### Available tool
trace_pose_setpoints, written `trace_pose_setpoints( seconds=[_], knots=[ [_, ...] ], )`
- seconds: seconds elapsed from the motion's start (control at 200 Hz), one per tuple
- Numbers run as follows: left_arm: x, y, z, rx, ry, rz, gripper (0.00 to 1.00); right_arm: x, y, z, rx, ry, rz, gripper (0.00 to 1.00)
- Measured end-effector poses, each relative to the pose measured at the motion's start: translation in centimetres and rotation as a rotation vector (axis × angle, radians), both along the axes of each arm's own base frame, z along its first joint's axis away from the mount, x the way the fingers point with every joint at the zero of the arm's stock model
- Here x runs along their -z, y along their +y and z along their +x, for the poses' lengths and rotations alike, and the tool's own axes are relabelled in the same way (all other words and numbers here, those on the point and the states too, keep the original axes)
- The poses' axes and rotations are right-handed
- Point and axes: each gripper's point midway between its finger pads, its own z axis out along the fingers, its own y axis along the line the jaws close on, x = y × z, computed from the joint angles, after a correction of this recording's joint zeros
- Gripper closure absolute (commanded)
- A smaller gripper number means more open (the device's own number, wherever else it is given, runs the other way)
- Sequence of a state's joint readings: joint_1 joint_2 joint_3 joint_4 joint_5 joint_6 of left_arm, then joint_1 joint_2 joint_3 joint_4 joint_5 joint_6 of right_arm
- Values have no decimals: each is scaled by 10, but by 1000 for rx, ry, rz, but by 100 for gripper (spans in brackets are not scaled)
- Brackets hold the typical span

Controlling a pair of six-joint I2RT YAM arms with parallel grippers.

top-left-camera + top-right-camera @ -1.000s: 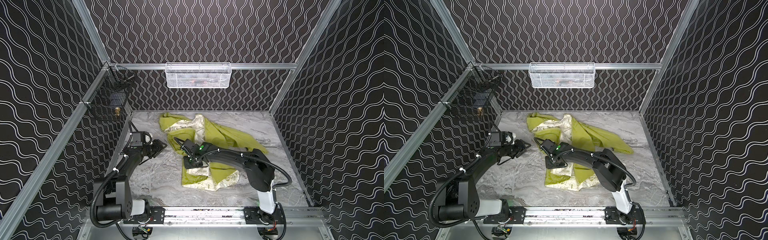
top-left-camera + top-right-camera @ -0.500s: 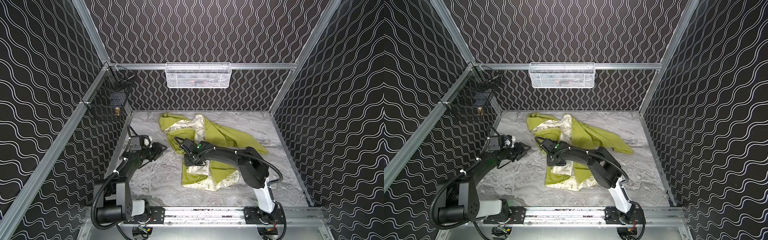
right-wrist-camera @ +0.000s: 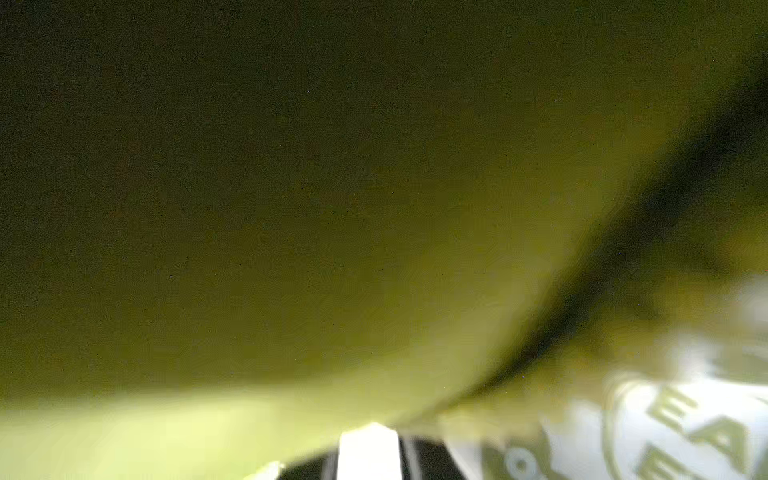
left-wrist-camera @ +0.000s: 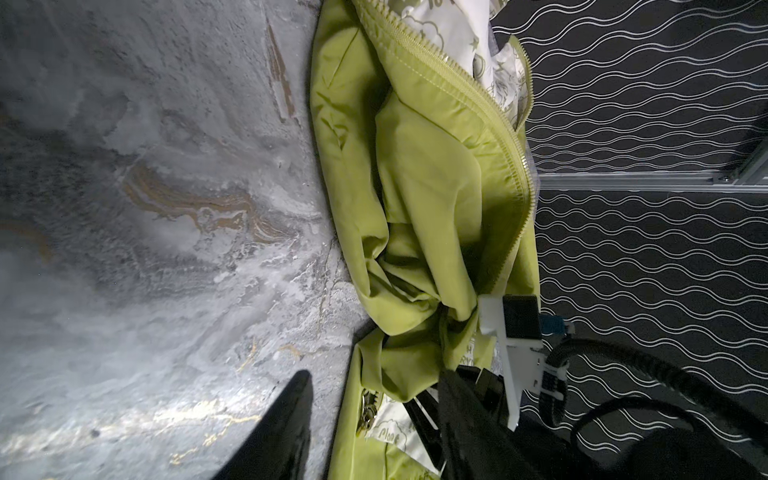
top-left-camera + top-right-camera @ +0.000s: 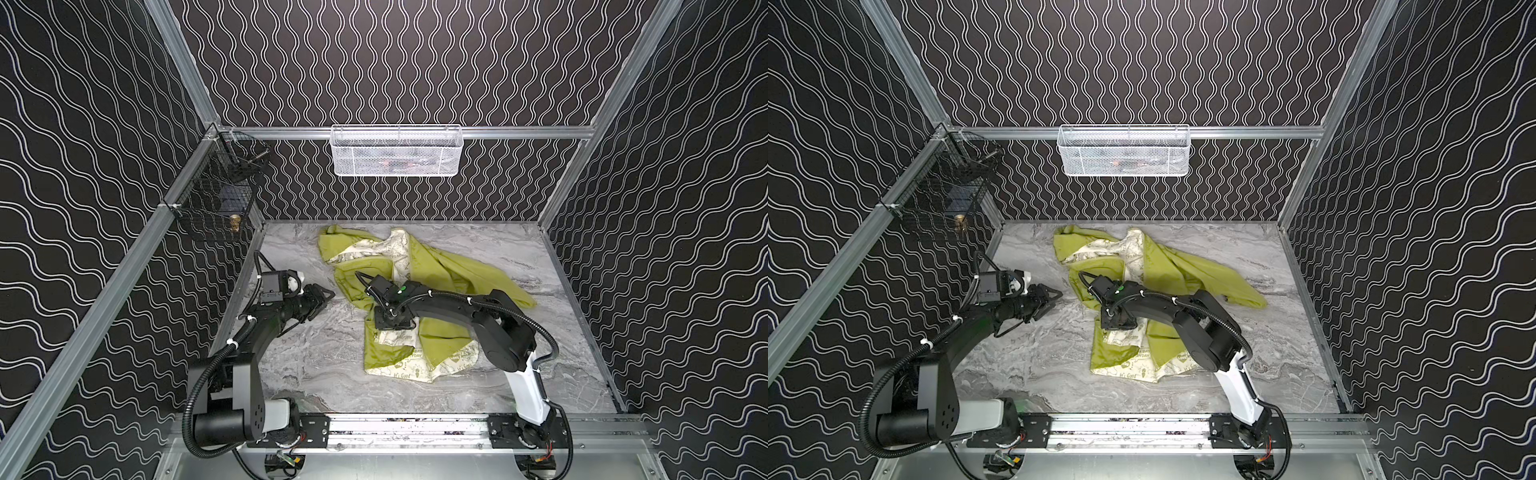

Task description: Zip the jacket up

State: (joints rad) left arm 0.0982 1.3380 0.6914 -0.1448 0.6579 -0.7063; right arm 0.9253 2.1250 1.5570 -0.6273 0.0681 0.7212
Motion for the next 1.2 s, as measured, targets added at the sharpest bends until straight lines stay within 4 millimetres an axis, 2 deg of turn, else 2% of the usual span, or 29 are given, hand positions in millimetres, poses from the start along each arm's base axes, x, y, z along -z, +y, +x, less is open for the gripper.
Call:
trace_pose_setpoints(
  seconds=[0.235, 0.405, 0.57, 0.626, 0.696, 0.771, 0.936, 1.076, 1.201],
  knots=[
    [-3, 0, 1, 1, -4, 2, 47, -28, -3, -8, -8, -17, 66, 100],
    [-10, 0, 4, 4, -13, 4, 46, -55, -5, -15, -22, -40, 134, 100],
    [-17, 1, 9, 5, -26, 6, 46, -73, 4, -22, -74, -45, 188, 72],
    [-18, 1, 10, 7, -25, 9, 47, -73, 14, -24, -95, -39, 192, 65],
    [-18, 2, 11, 10, -31, 20, 47, -65, 27, -28, -129, -29, 179, 63],
    [-18, 7, 13, -1, -31, 30, 47, -55, 31, -33, -137, -8, 155, 63],
    [-12, 16, 15, -28, -13, 35, 47, -33, 20, -26, -65, 2, 79, 69],
    [-10, 17, 15, -32, -11, 34, 47, -31, 14, -16, -7, -29, 49, 69],
    [-7, 17, 13, -32, -3, 32, 47, -30, 7, -3, 44, -54, 33, 64]
  ],
)
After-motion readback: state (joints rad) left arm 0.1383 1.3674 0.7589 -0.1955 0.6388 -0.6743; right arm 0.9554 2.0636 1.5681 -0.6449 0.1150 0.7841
